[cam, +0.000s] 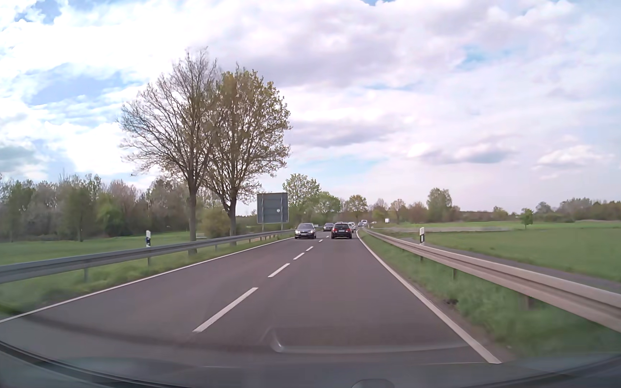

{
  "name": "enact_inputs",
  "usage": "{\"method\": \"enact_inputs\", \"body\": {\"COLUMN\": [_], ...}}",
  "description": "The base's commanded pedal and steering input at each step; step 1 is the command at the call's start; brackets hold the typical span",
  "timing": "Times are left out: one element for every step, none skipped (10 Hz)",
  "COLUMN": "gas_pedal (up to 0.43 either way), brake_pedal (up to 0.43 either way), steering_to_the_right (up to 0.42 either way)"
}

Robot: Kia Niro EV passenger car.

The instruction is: Follow the waypoints while adhering to traffic rules and regulations

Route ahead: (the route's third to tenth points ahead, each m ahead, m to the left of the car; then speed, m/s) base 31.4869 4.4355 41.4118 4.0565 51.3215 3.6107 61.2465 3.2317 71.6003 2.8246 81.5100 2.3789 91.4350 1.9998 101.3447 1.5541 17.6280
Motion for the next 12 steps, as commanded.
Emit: {"method": "enact_inputs", "body": {"gas_pedal": [0.220, 0.220, 0.220, 0.220, 0.220, 0.220, 0.220, 0.220, 0.209, 0.209, 0.197, 0.189], "brake_pedal": [0.000, 0.000, 0.000, 0.000, 0.000, 0.000, 0.000, 0.000, 0.000, 0.000, 0.000, 0.000], "steering_to_the_right": [0.001, 0.001, 0.001, 0.001, 0.001, 0.001, 0.001, 0.001, 0.001, 0.001, 0.001, 0.001]}}
